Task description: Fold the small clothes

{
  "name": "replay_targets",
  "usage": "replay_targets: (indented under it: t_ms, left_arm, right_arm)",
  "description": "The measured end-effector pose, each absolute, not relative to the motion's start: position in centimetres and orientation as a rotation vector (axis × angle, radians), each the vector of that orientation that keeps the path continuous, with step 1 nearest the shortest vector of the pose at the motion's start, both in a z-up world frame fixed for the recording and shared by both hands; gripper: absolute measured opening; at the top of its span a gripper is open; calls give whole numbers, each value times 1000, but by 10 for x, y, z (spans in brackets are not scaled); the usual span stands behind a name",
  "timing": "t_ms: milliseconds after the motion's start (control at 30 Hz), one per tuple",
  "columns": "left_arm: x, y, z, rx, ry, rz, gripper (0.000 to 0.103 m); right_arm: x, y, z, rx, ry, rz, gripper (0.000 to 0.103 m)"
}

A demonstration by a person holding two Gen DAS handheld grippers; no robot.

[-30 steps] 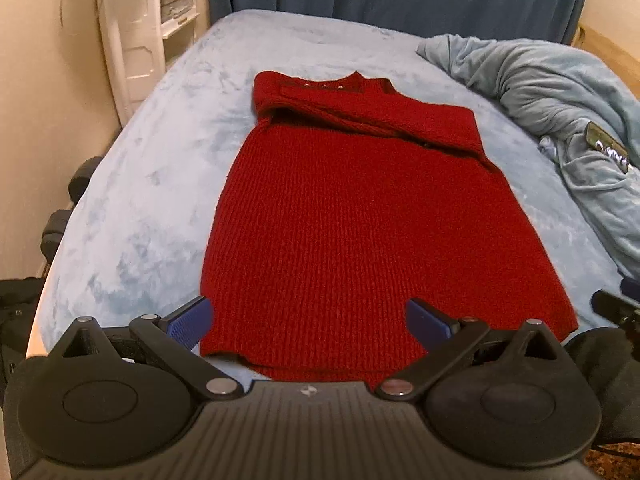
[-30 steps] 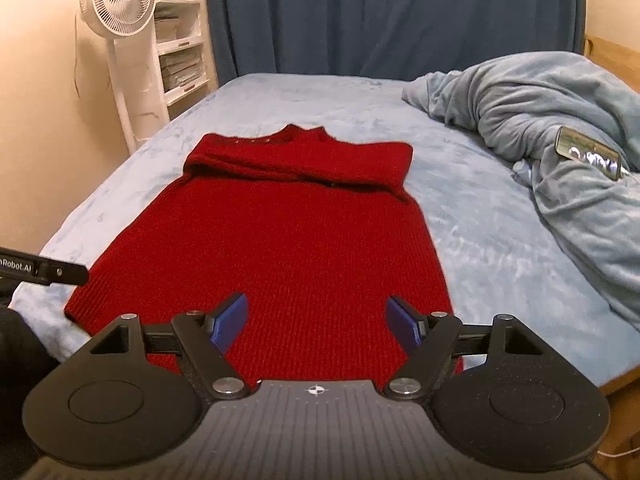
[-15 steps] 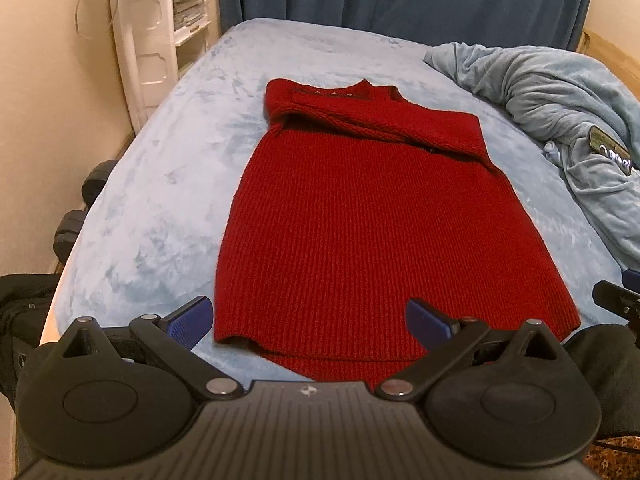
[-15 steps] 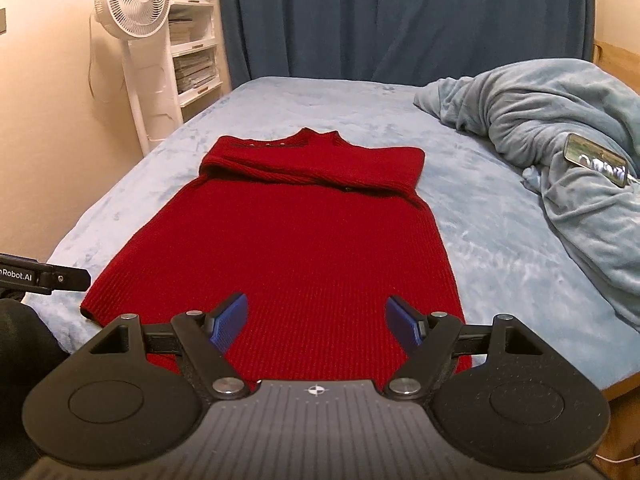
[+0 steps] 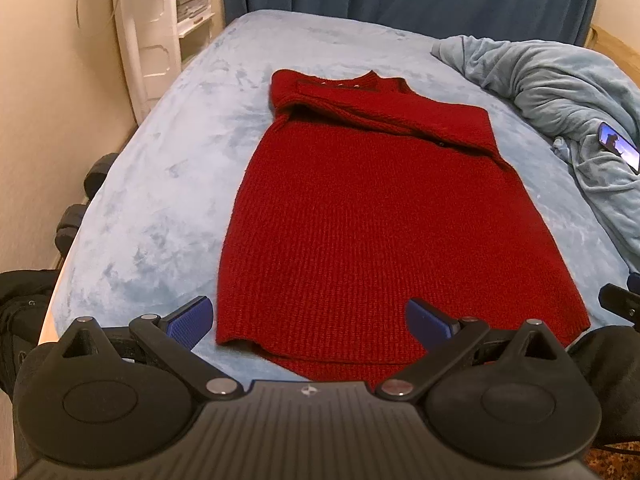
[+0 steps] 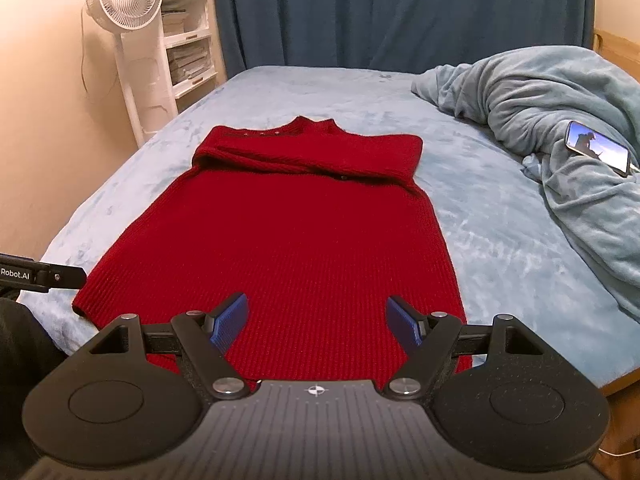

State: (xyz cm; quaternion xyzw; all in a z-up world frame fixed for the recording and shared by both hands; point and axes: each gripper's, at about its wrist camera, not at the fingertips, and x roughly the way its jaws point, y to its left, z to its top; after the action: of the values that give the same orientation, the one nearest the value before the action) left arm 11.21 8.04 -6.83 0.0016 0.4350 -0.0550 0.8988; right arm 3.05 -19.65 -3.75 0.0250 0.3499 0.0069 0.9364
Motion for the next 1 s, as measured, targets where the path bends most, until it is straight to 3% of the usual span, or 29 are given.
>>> replay_targets:
  t_ms: [600,1000]
  left_arm:
    - [151,93,-91,-4,951,-45,103]
    - [199,110,-140,35,1058,-36,103]
  right_arm:
    - [63,-223,-59,60,798,-63,77]
    - [127,-318,-120,199,1024,-287,83]
